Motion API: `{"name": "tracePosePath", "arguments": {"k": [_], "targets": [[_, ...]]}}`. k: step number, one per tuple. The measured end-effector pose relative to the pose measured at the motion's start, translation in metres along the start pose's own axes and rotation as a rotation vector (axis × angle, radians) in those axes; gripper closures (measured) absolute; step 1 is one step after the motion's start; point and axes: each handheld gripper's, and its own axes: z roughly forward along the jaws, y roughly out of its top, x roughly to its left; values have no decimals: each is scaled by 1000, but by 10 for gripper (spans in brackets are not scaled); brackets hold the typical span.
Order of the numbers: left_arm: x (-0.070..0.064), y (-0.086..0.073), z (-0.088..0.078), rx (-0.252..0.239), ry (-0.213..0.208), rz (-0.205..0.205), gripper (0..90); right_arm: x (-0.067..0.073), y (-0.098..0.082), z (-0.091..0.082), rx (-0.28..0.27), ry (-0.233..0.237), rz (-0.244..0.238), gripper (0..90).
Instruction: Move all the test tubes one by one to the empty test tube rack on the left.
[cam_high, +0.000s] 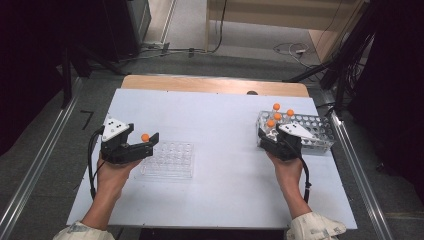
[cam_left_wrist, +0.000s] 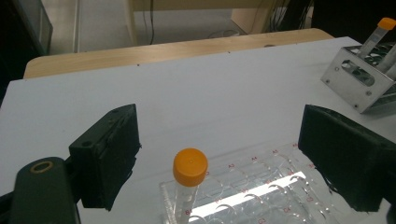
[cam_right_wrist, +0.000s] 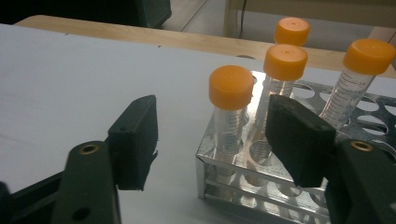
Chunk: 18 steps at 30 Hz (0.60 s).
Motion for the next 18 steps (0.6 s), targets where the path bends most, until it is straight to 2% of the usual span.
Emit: {"name": "tracePosePath", "arguments": {"k": [2,10,18], "targets": [[-5,1,-1,-2,-14,6,133,-2,-1,3,11,-6,9,388],[-21,1,-1,0,-53,42,132,-6,-4,11,27,-15,-12,521],[-24,1,0,6,-61,47,133,-8,-5,16,31,-21,-13,608]]}}
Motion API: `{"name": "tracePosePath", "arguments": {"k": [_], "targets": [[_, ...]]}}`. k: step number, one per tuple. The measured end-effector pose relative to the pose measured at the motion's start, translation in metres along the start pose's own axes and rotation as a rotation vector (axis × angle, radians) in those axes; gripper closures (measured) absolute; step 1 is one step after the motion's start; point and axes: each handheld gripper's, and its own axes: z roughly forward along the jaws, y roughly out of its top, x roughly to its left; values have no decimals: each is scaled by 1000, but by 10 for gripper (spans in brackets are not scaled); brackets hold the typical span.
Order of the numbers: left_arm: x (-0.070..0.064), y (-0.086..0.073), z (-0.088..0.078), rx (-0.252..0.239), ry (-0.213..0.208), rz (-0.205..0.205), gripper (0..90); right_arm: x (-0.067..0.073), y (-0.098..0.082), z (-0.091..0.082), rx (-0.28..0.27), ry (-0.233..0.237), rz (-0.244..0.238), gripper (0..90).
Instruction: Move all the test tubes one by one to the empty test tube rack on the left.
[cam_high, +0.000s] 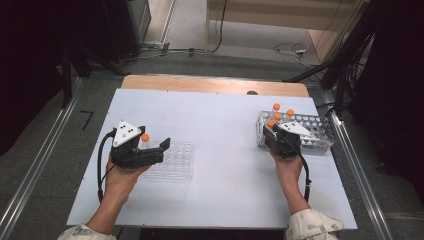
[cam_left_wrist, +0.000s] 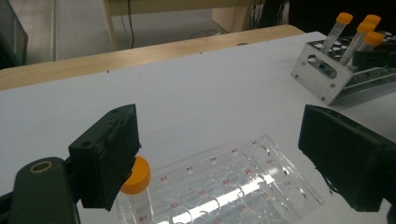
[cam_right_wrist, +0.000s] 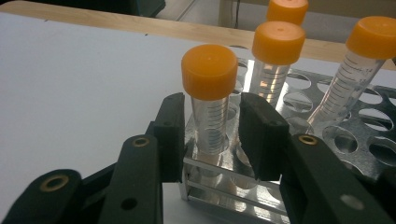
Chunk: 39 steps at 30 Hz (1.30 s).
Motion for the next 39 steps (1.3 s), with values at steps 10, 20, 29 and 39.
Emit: {"name": "tracePosePath", "arguments": {"k": [10,20,29,39], "targets": [[-1,-1,1,6,-3,3,133,1,-2,7,8,-5,-11,698],[-2,-2,3,10,-7,6,133,0,0,3,-16,-15,-6,714],[-2,-2,4,12,-5,6,133,3,4,-5,-56,-27,-14,716],[-2,-2,4,15,-5,9,133,2,11,-16,-101,-28,-12,717]]}}
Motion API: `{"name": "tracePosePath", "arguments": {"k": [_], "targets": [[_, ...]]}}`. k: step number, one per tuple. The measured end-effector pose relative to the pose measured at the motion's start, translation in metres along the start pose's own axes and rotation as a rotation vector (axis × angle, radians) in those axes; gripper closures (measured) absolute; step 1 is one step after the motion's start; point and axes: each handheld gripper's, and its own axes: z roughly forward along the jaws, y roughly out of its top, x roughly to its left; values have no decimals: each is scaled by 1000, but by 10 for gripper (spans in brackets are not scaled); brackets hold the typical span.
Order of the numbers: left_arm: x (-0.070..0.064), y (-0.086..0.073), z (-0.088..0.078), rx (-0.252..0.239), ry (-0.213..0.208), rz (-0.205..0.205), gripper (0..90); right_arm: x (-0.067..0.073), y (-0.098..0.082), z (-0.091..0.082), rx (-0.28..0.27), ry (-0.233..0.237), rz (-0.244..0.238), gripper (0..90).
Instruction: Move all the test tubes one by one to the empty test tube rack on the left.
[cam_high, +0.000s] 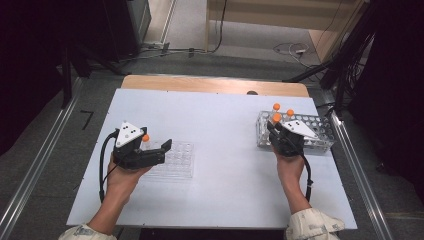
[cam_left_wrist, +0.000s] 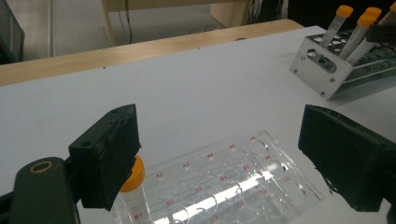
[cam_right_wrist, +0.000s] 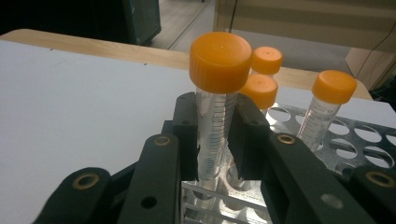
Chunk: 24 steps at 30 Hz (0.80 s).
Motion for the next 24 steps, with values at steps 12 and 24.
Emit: {"name": "tracePosePath", "arguments": {"k": [12,24], "targets": [[-1,0,-1,-5,-5,-2,133,-3,13,-18,-51,25,17,717],[-8,0,0,-10,-22,10,133,10,15,-33,-44,97,-26,717]]}}
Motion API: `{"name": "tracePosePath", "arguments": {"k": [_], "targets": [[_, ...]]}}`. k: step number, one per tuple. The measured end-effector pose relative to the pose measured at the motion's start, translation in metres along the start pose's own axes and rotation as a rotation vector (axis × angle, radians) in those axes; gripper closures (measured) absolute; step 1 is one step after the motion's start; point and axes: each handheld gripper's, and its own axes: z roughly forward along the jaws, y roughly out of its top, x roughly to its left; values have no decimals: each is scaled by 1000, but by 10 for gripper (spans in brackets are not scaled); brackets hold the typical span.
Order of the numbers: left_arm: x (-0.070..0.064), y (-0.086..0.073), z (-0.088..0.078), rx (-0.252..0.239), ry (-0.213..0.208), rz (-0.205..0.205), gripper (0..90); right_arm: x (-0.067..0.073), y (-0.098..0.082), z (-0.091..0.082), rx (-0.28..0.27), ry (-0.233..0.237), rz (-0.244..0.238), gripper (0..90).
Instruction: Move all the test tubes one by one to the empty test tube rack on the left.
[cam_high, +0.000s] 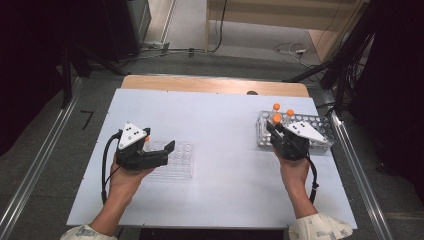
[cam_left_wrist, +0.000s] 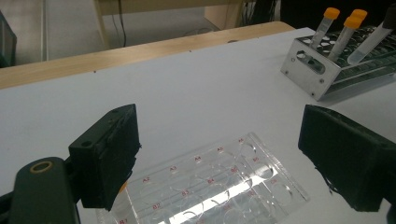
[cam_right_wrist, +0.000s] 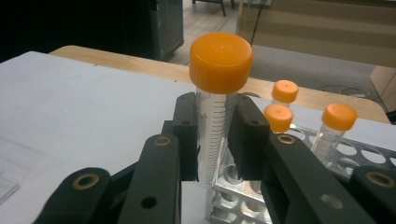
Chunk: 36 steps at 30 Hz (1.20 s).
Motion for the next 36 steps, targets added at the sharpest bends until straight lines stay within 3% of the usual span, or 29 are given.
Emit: {"name": "tracePosePath", "arguments": {"k": [8,14,23,36], "targets": [[-7,-1,4,6,-15,11,133,16,-1,-2,20,69,-23,717],[-12,-3,7,14,-29,20,133,25,-4,-1,40,95,-41,717],[-26,-6,16,37,-62,46,133,41,-9,4,76,144,-82,717],[-46,-8,25,40,-112,71,137,69,-19,8,120,251,-119,717]]}}
